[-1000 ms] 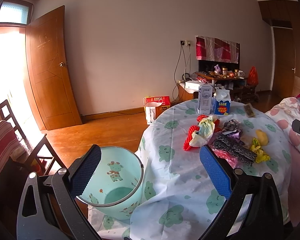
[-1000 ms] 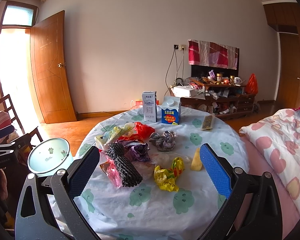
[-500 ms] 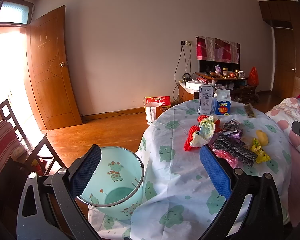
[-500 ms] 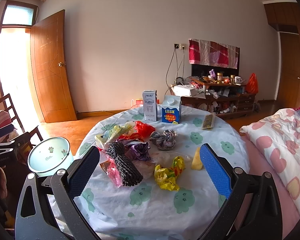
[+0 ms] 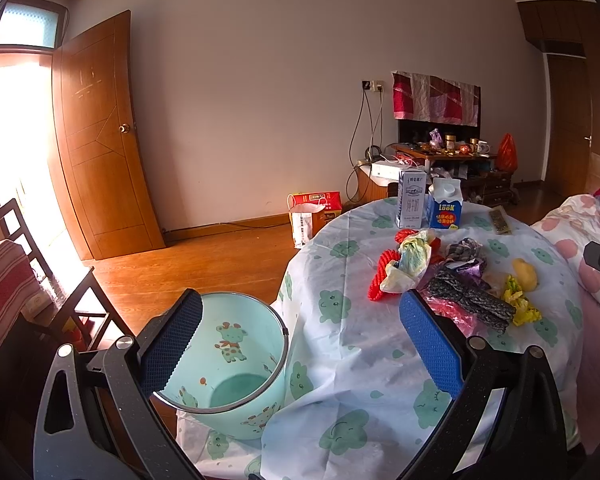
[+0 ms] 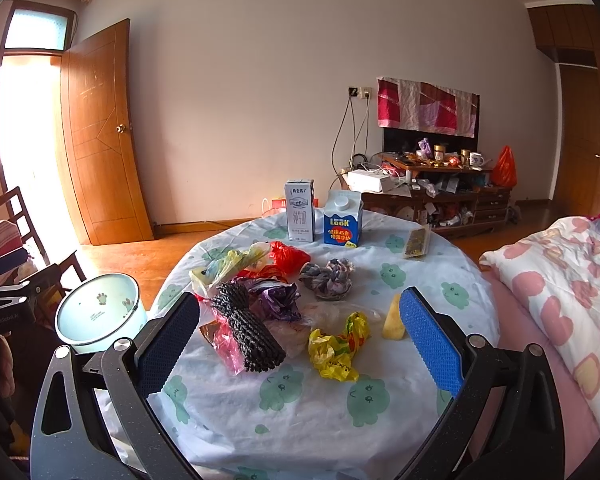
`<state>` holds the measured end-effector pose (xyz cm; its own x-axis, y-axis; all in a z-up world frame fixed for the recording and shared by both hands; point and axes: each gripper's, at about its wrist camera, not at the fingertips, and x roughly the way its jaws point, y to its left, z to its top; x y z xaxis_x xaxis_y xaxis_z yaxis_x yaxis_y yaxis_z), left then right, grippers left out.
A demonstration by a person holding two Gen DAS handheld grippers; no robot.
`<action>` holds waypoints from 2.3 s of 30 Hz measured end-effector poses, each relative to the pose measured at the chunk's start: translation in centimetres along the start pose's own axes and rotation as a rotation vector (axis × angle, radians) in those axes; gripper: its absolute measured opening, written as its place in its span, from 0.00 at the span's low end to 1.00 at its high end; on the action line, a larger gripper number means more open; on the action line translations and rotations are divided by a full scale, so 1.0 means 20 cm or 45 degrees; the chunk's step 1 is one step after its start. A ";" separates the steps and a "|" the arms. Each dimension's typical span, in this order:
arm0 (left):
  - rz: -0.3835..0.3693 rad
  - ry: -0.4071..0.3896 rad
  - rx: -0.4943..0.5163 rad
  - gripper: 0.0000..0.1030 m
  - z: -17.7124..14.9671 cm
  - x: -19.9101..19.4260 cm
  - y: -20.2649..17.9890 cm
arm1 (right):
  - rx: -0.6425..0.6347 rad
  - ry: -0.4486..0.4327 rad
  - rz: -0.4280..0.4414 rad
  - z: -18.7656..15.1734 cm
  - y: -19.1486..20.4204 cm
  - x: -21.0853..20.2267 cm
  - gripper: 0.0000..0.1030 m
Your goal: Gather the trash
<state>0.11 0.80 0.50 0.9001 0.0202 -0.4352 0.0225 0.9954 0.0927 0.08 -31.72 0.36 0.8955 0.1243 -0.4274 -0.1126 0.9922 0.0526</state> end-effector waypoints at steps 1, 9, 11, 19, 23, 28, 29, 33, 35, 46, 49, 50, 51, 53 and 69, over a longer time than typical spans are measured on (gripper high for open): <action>-0.001 0.000 -0.001 0.94 0.00 0.00 0.00 | 0.001 0.000 0.002 0.00 0.00 0.00 0.96; -0.001 0.002 -0.003 0.94 0.00 0.00 0.00 | 0.000 0.003 0.000 0.00 0.00 0.00 0.96; 0.000 0.001 0.000 0.94 0.00 0.00 0.00 | 0.001 0.003 0.001 0.00 0.00 0.00 0.96; -0.002 0.005 -0.001 0.94 -0.01 0.01 0.01 | -0.001 0.007 -0.006 -0.01 0.00 0.01 0.96; 0.001 0.030 0.002 0.94 -0.04 0.05 0.00 | -0.005 0.032 -0.044 -0.03 -0.04 0.06 0.96; -0.010 0.099 -0.008 0.94 -0.10 0.20 -0.04 | -0.005 0.088 -0.103 -0.07 -0.13 0.17 0.96; -0.007 0.109 -0.003 0.94 -0.11 0.24 -0.05 | -0.001 0.105 -0.119 -0.09 -0.15 0.20 0.95; -0.036 0.150 0.014 0.94 -0.13 0.38 -0.13 | 0.019 0.164 -0.162 -0.14 -0.24 0.31 0.95; -0.062 0.167 0.013 0.94 -0.14 0.44 -0.17 | 0.033 0.188 -0.208 -0.16 -0.31 0.36 0.95; -0.075 0.227 0.034 0.94 -0.14 0.73 -0.30 | 0.122 0.296 -0.361 -0.23 -0.62 0.62 0.83; -0.085 0.209 0.022 0.94 -0.10 0.75 -0.31 | 0.119 0.343 -0.333 -0.22 -0.63 0.71 0.73; -0.087 0.200 0.020 0.94 -0.08 0.75 -0.33 | 0.128 0.356 -0.316 -0.22 -0.64 0.74 0.72; -0.093 0.196 0.020 0.94 -0.07 0.76 -0.34 | 0.129 0.372 -0.304 -0.21 -0.64 0.77 0.71; -0.109 0.188 0.029 0.94 -0.04 0.77 -0.37 | 0.118 0.410 -0.296 -0.20 -0.63 0.84 0.70; -0.331 0.336 0.052 0.14 -0.08 1.01 -0.53 | 0.178 0.543 -0.087 -0.24 -0.66 0.98 0.29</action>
<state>17.37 -9.25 -10.74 0.7192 -0.2042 -0.6642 0.2577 0.9661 -0.0179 17.02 -42.38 -12.97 0.6383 0.0764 -0.7660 0.0257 0.9924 0.1204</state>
